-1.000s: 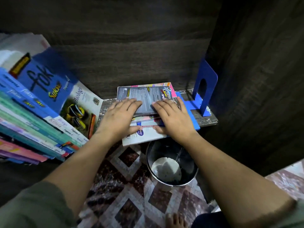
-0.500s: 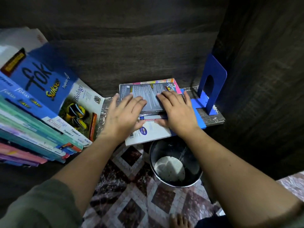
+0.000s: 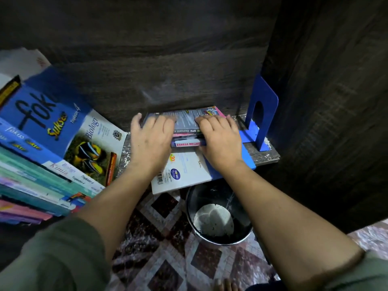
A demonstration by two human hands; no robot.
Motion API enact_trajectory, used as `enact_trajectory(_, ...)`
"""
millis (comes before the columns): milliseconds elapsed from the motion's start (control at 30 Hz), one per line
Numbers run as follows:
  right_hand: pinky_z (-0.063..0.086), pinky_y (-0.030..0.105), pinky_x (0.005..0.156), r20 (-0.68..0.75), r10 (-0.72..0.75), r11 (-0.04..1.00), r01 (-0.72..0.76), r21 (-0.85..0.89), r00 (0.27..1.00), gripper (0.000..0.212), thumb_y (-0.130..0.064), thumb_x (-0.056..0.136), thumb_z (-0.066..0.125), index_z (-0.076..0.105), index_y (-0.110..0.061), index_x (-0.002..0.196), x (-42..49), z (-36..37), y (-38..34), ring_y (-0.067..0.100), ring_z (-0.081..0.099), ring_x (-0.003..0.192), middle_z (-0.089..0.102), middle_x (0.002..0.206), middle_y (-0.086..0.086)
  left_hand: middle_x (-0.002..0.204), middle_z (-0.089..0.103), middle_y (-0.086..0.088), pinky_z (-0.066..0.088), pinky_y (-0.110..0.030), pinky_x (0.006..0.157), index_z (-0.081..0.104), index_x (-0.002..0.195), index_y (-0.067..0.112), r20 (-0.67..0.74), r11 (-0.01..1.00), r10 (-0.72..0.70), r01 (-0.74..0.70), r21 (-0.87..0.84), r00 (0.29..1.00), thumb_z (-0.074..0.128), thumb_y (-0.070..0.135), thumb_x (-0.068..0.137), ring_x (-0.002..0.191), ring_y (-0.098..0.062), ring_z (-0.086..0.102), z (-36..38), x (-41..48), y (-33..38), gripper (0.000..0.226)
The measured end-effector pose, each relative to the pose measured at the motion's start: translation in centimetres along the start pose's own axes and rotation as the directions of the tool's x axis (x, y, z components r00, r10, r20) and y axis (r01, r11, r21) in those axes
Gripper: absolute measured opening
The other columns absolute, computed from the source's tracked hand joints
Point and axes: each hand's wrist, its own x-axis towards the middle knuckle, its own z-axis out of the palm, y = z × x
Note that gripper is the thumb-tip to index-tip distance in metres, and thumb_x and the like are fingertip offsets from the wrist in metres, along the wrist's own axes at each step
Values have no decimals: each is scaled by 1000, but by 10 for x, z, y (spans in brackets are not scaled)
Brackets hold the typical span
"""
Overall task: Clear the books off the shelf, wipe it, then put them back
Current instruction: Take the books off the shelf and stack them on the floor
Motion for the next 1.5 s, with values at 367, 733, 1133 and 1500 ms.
enact_trajectory(367,16,62,113,422,56,997,-73,24,905,53,-30,76,68,47,-26,124,65,-120,-7,27,42,122,52,122,-2,104,64,-3,41,-37,78,50,100,24,362,994,6,33,-104,932,76,44,66,100,-30,60,-114,60,-21,47)
enact_trajectory(733,25,50,111,557,4,999,24,-43,830,63,-31,70,77,47,-22,123,51,-90,-26,25,50,117,55,120,3,110,62,-5,41,-33,73,40,94,26,606,989,-27,109,-100,795,83,50,61,102,-29,60,-92,46,1,60)
enact_trajectory(1133,35,33,71,485,70,996,-92,22,872,65,-55,66,71,44,-24,116,-7,-205,-9,25,60,97,58,105,-3,95,56,-3,37,-39,72,56,101,18,123,960,272,-260,-106,954,79,43,63,89,-28,57,-181,12,41,51)
enact_trajectory(1500,33,33,60,481,439,870,-492,-18,759,52,-64,70,65,47,-25,101,-216,-272,43,31,63,85,65,90,-1,83,58,-5,35,-37,65,61,92,13,35,556,820,-780,-288,571,77,52,60,77,-30,57,-213,-39,191,52)
